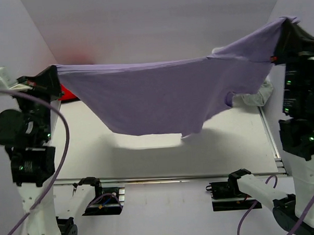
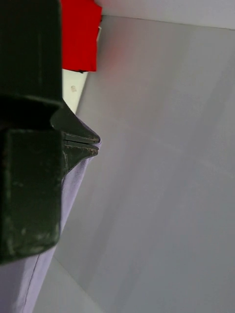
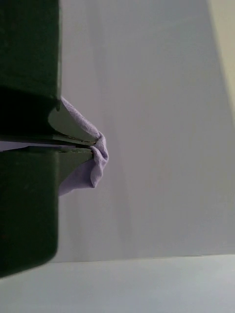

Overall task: Fold and stack the t-shirts
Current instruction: Flatten out the tshirt

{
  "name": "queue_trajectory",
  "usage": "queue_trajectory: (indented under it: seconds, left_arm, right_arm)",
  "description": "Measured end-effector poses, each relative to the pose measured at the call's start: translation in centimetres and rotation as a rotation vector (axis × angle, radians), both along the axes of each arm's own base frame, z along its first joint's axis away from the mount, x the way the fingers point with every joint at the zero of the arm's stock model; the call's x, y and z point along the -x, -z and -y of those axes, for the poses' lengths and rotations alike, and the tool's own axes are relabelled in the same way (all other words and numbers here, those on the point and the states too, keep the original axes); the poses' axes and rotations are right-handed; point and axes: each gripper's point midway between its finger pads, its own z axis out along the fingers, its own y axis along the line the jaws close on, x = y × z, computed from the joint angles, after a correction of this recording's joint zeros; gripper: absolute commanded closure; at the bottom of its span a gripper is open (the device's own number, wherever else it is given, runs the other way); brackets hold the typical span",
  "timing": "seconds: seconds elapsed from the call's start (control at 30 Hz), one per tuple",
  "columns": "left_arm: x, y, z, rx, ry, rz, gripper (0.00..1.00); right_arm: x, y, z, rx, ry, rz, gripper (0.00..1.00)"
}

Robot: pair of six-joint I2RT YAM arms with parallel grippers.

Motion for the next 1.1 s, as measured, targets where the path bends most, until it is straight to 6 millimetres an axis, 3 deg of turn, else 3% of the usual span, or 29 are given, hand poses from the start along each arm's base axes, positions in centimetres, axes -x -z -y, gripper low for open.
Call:
queue_trajectory:
  seconds: [0.2,0.4,0.53,0.63,0.7,0.77,0.83,0.9,1.0,1.1]
  left_arm:
    - [6.9,-5.3,-0.3,-0.019,0.007,0.148,1.00]
    - [13.5,-8.8,0.3,-0.041,0.059,0.276,1.00]
    - [15.8,-9.6,0.8,-0.051,0.088,0.322,1.00]
    - [15.6,-9.1,1.0,-0.053,0.103,0.307,1.00]
    - [14.5,-8.2,1.2,-0.050,0.108,0.277,1.00]
    - [12.7,-6.7,1.3,-0.045,0.111,0.233,1.00]
    - [10.3,-4.6,1.4,-0.038,0.112,0.176,1.00]
    - [7.0,-1.5,1.5,-0.025,0.106,0.093,1.00]
    - [1.2,3.9,1.2,-0.001,0.074,-0.066,1.00]
    - [-5.3,10.5,0.9,0.016,0.032,-0.250,1.00]
  right_arm:
    - [7.2,-5.9,1.4,0.036,-0.020,0.181,1.00]
    - [16.8,-10.8,3.5,0.041,-0.047,0.384,1.00]
    - [21.3,-11.5,4.7,0.040,-0.048,0.469,1.00]
    - [21.9,-11.1,4.9,0.047,-0.040,0.476,1.00]
    - [20.6,-10.3,4.5,0.057,-0.035,0.452,1.00]
    - [18.0,-9.1,3.7,0.074,-0.028,0.407,1.00]
    - [14.2,-7.3,2.7,0.089,-0.019,0.345,1.00]
    - [9.2,-4.7,1.2,0.110,-0.015,0.252,1.00]
    - [0.4,1.3,-1.4,0.143,-0.007,0.094,1.00]
    - [-9.3,10.7,-3.6,0.173,0.027,-0.137,1.00]
